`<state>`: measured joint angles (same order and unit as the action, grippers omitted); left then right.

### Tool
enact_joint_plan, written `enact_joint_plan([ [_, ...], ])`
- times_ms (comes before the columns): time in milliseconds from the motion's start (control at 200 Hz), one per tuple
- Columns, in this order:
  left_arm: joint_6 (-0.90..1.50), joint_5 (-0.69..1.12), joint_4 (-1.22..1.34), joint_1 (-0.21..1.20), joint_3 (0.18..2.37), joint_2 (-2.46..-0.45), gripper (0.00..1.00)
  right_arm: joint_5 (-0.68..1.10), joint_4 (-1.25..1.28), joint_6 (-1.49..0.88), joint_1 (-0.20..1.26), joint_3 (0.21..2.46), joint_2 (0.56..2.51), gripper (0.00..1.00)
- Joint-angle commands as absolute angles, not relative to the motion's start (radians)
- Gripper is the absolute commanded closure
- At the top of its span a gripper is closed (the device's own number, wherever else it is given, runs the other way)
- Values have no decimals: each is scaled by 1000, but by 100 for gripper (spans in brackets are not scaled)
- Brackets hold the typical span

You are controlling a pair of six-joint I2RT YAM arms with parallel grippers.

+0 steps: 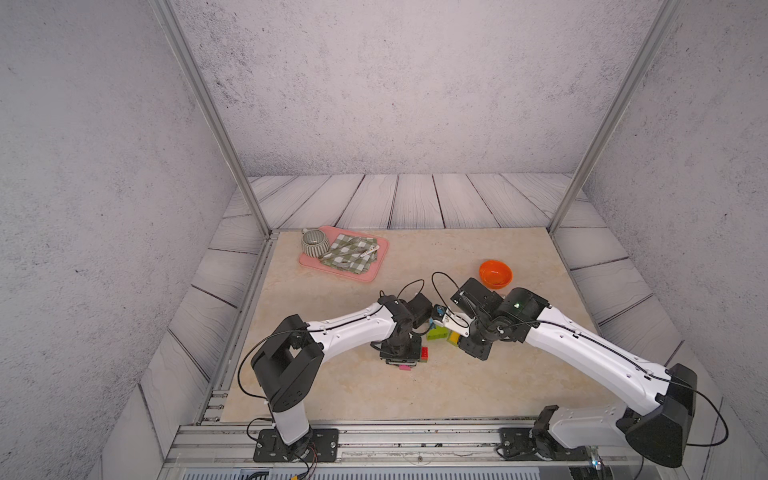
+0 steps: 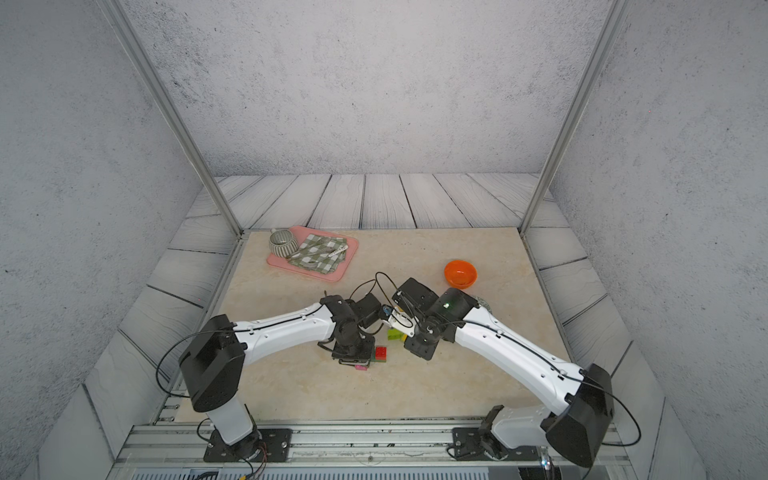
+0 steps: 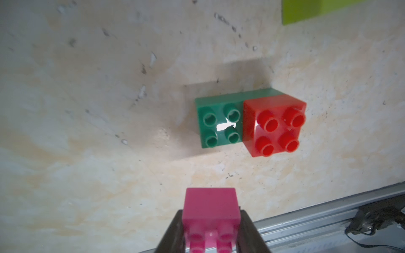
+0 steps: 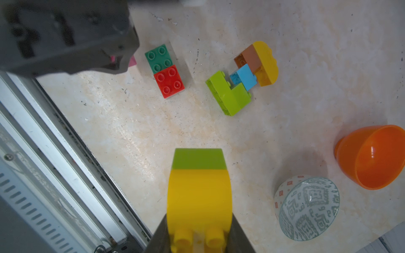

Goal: Assemble the letter s with lego
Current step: Place the lego brick at the center of the board.

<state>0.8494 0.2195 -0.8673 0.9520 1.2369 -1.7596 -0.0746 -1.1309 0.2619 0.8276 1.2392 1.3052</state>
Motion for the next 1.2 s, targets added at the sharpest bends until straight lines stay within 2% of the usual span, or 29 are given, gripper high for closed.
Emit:
enact_joint_plan([
  [0, 972, 227, -802, 977, 1226, -1798, 76, -95, -1150, 264, 822, 1243, 1281, 100],
  [390, 996, 240, -776, 1041, 1269, -1911, 69, -94, -1148, 262, 818, 1224, 1262, 100],
  [485, 994, 229, -794, 1045, 1280, -1902, 57, -94, -1147, 263, 816, 1224, 1264, 100],
  [550, 990, 215, -811, 1046, 1288, -1888, 44, -95, -1146, 264, 816, 1226, 1266, 100],
  [721, 985, 198, -841, 1041, 1307, -1827, 37, -99, -1149, 270, 814, 1243, 1266, 100],
  [936, 987, 131, -915, 977, 1262, -1605, 38, -82, -1145, 299, 815, 1272, 1275, 100],
  [1196, 896, -10, -988, 693, 1167, -1204, 38, -46, -1138, 295, 887, 1327, 1478, 100],
])
